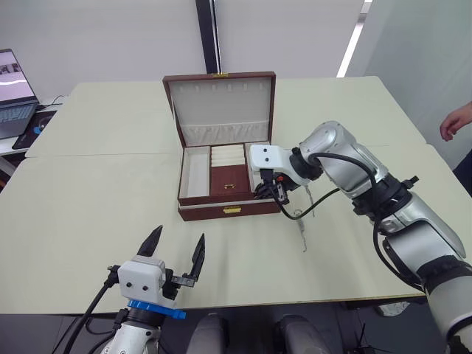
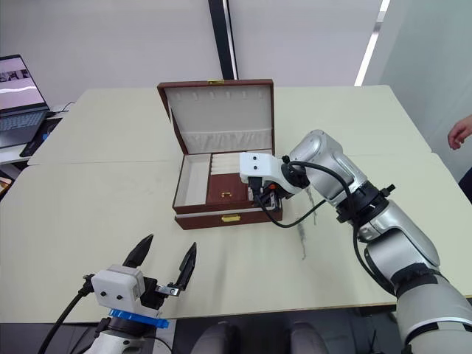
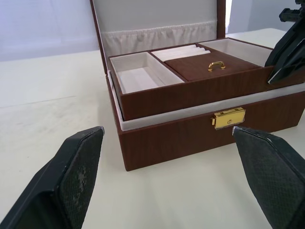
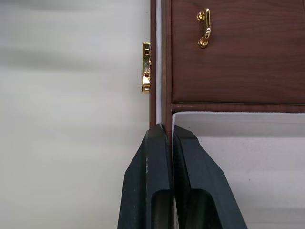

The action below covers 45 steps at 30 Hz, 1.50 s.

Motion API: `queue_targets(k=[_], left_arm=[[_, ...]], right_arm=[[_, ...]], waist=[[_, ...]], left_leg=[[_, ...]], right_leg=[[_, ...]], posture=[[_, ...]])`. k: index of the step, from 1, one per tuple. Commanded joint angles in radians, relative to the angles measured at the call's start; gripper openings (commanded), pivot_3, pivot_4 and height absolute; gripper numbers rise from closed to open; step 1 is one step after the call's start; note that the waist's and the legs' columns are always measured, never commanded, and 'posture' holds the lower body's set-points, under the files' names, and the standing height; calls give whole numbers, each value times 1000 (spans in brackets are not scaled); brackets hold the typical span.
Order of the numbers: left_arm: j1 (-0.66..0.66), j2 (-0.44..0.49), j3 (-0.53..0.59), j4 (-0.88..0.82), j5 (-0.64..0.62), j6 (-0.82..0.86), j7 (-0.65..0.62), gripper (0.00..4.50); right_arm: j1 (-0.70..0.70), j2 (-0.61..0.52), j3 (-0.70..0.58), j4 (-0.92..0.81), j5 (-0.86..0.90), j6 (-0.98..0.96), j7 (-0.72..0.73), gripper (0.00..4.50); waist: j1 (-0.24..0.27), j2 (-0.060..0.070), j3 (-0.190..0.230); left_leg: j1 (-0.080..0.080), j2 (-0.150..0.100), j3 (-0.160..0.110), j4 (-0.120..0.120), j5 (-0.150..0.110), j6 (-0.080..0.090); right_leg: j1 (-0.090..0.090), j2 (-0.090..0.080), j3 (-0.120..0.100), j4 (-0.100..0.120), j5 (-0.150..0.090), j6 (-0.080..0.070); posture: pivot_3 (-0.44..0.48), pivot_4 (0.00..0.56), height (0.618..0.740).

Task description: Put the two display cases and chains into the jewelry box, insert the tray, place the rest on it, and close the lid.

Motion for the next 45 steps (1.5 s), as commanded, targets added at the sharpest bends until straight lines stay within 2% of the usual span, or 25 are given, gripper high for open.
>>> queue_targets(k=[1, 11, 14, 22, 26, 27, 29, 30, 38, 44, 45], left_arm=[[8, -5, -11, -34, 4, -12, 8, 4500], [6, -1, -17, -39, 3, -3, 14, 4500], [0, 0, -17, -38, 2, 2, 13, 4500], [-20, 5, -11, -40, -2, 16, 10, 4500], [-32, 7, -7, -43, -5, 28, 9, 4500], [-33, 8, -6, -44, -6, 30, 8, 4500], [-38, 9, -4, -44, -9, 34, 6, 4500], [-40, 10, -4, -44, -10, 36, 5, 4500], [-82, 29, 16, -29, -32, 56, -11, 4500], [-115, 39, 25, -12, -46, 66, -27, 4500], [-118, 41, 27, -9, -47, 66, -29, 4500]], right_arm=[[-34, 12, -22, -20, 1, -11, 2, 22], [-28, 13, -25, -19, -9, -24, 10, 22], [-22, 6, -34, -27, -7, -43, 13, 717], [-23, 10, -72, -31, 19, -22, 11, 3021], [-18, 50, -139, -30, 72, 13, -25, 4306], [-13, 72, -170, -29, 92, 29, -52, 4457], [-1, 106, -219, -25, 122, 43, -100, 4457], [5, 118, -236, -19, 132, 49, -119, 4316], [133, 251, -421, 90, 218, -243, -298, 1746], [166, 292, -417, 248, 171, -433, -375, 141], [169, 291, -411, 262, 164, -447, -374, 38]], waist=[[-1, 0, 0], [-4, 0, 0], [-4, 0, 0], [-3, 0, 0], [-4, 0, 0], [-4, 0, 0], [-4, 0, 0], [-3, 0, 0], [3, 0, 0], [3, 0, 0], [3, 0, 0]], left_leg=[[0, 0, 0, 0, 0, 0], [0, 0, 0, 0, 0, 0], [0, 0, 0, 0, 0, 0], [0, 0, 0, 0, 0, 0], [0, 0, 0, 0, 0, 0], [0, 0, 0, 0, 0, 0], [0, 0, 0, 0, 0, 0], [0, 0, 0, 0, 0, 0], [0, 0, 0, 0, 0, 0], [0, 0, 0, 0, 0, 0], [0, 0, 0, 0, 0, 0]], right_leg=[[0, 0, 0, 0, 0, 0], [0, 0, 0, 0, 0, 0], [0, 0, 0, 0, 0, 0], [0, 0, 0, 0, 0, 0], [0, 0, 0, 0, 0, 0], [0, 0, 0, 0, 0, 0], [0, 0, 0, 0, 0, 0], [0, 0, 0, 0, 0, 0], [0, 0, 0, 1, 0, 0], [0, 0, 0, 1, 0, 0], [0, 0, 0, 1, 0, 0]], posture=[[0, 150, 740], [0, 150, 740], [0, 150, 740], [0, 150, 740], [0, 150, 740], [0, 150, 740], [0, 150, 740], [0, 150, 740], [0, 150, 740], [0, 150, 740], [0, 150, 740]])
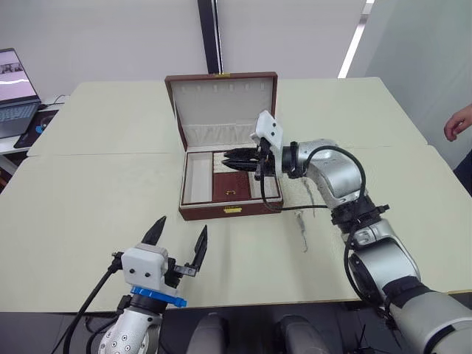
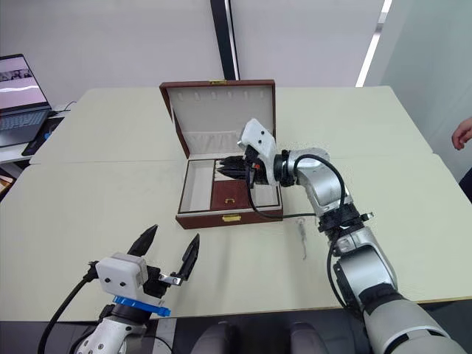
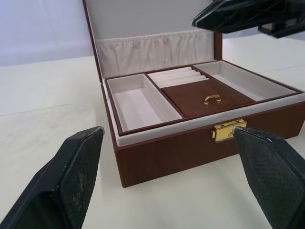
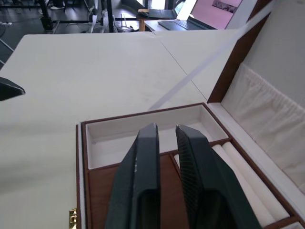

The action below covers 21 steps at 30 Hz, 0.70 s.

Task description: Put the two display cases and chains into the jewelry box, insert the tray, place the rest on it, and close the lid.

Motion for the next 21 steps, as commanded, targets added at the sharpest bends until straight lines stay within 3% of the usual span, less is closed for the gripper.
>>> queue_targets(k=[1, 14, 21], left_arm=[[-10, 7, 14, -10, -20, -6, -10, 4500], [-32, 19, 32, 4, -33, -2, -31, 4500], [-42, 27, 36, 11, -43, 1, -46, 4500]], right_arm=[[-9, 2, -5, 25, -12, -70, -13, 38], [53, -24, 100, 99, -113, -62, 10, 38], [41, -5, 1, 58, -9, -36, 15, 38]], waist=[[0, 0, 0], [0, 0, -1], [1, 0, -1]], left_leg=[[0, 0, 0, 0, 0, 0], [1, 0, 0, 0, 0, 0], [1, 0, 0, 0, 0, 0]], right_leg=[[0, 0, 0, 0, 0, 0], [1, 0, 0, 0, 0, 0], [1, 0, 0, 0, 0, 0]], posture=[[0, 150, 740], [0, 150, 740], [0, 150, 740]])
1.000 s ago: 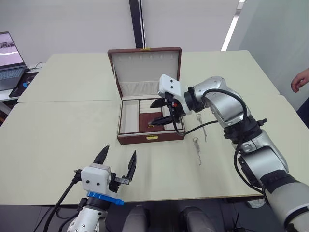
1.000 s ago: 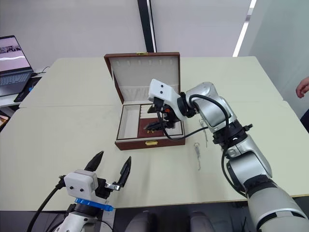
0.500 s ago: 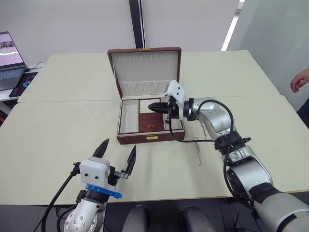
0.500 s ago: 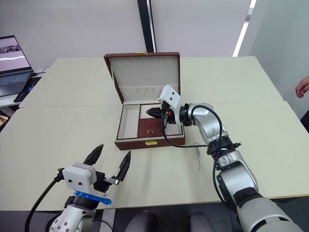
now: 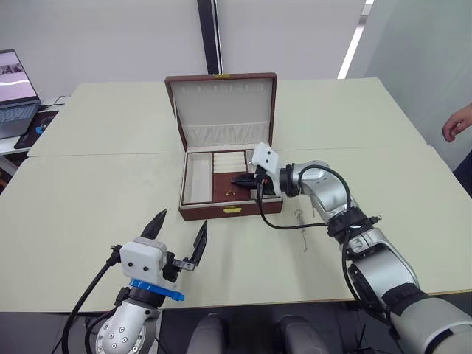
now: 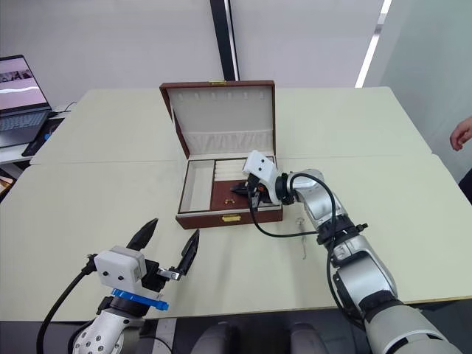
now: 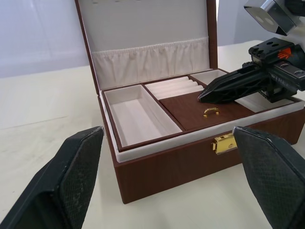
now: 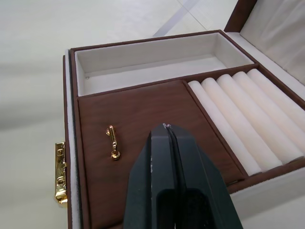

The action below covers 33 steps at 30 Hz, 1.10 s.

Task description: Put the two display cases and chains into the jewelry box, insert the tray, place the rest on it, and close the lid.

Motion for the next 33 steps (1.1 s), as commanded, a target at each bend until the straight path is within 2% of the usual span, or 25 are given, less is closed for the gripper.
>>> queue_targets(k=[1, 6, 9, 14, 18, 21, 22, 27, 33], left_arm=[[-8, 11, 9, -3, -17, -1, -12, 4500], [-33, 48, 53, 14, -51, 28, -40, 4500], [-60, 136, 115, 13, -173, 235, -86, 4500], [-177, 287, 266, 102, -285, 333, -181, 4500], [-278, 439, 409, 247, -380, 397, -301, 4500], [-304, 515, 447, 345, -401, 416, -388, 4500], [-314, 532, 454, 376, -400, 414, -408, 4500], [-349, 607, 495, 537, -381, 399, -496, 4500], [-384, 648, 532, 694, -334, 322, -528, 4500]], right_arm=[[-3, 1, -69, -61, 78, 17, 19, 38], [-4, -53, -151, -139, 164, 51, 50, 38], [19, -145, -192, -176, 206, 117, 91, 593], [122, -263, -251, -293, 249, 195, 80, 2091], [295, -391, -302, -400, 251, 197, 80, 3275], [375, -445, -334, -452, 266, 203, 69, 4320], [400, -463, -338, -465, 264, 196, 72, 4464], [549, -544, -403, -503, 271, 160, 83, 4464], [642, -553, -482, -454, 287, 102, 38, 4464]], waist=[[0, 0, 0], [1, 0, 0], [4, 0, 0], [5, 0, 0], [5, 0, 0], [-1, 1, 1], [-4, 1, 1], [1, 0, 1], [2, 0, 1]], left_leg=[[0, 0, 0, 0, 0, 0], [-1, 0, 0, 0, 0, 0], [-1, 0, -1, 0, 0, 0], [-1, 0, -2, 0, 0, 0], [-1, 0, -1, -1, 0, 0], [-2, 0, 0, -1, 0, 0], [-1, 0, 1, -1, 0, 0], [-1, 0, 0, -1, 0, 0], [-1, 0, 0, -1, 0, 0]], right_leg=[[0, 0, 0, 0, 0, 0], [-1, 0, 0, 0, 0, 0], [0, 0, -1, 0, 0, 0], [0, 0, -2, 0, 0, 0], [0, 0, -2, -1, 0, 0], [-1, 0, 0, -2, 0, 0], [-1, 0, 1, -2, 0, 0], [-1, 1, 0, -1, 0, 0], [-1, 0, 0, -1, 0, 0]], posture=[[0, 150, 740], [0, 150, 740], [0, 150, 740], [0, 150, 740], [0, 150, 740], [0, 150, 740], [0, 150, 740], [0, 150, 740], [0, 150, 740]])
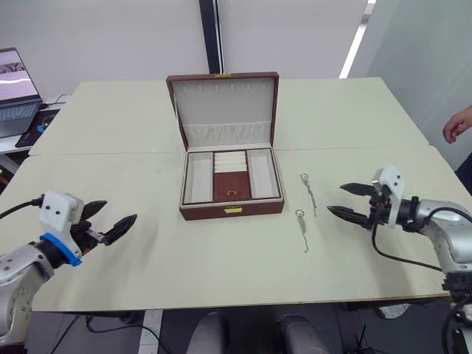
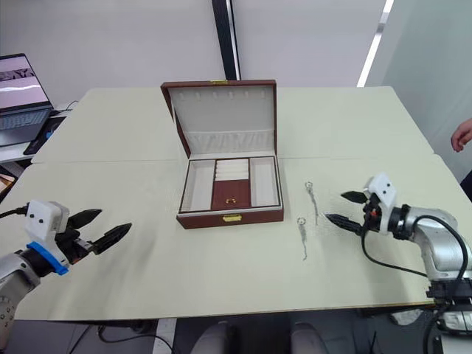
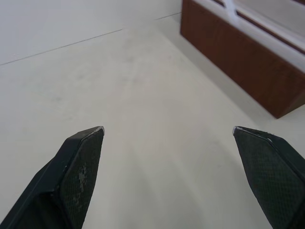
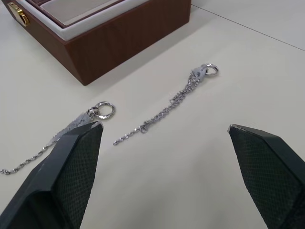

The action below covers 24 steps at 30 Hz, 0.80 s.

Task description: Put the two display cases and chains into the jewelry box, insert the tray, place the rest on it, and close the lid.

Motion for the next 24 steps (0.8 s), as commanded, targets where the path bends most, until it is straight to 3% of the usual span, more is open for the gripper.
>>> queue_targets(k=[1, 24], left_arm=[[-20, 24, 51, 40, 16, -46, -17, 4500], [-1, -20, 58, 27, 20, -61, 16, 4500]], right_arm=[[23, -7, -58, 5, 17, -43, -32, 4464], [43, 10, -62, 27, 26, -47, -90, 4464]], waist=[[-1, 0, 0], [-1, 0, 0]], left_leg=[[0, 0, 0, 0, 0, 0], [0, 0, 0, 0, 0, 0]], right_leg=[[0, 0, 0, 0, 0, 0], [0, 0, 0, 0, 0, 0]], posture=[[0, 150, 740], [0, 150, 740]])
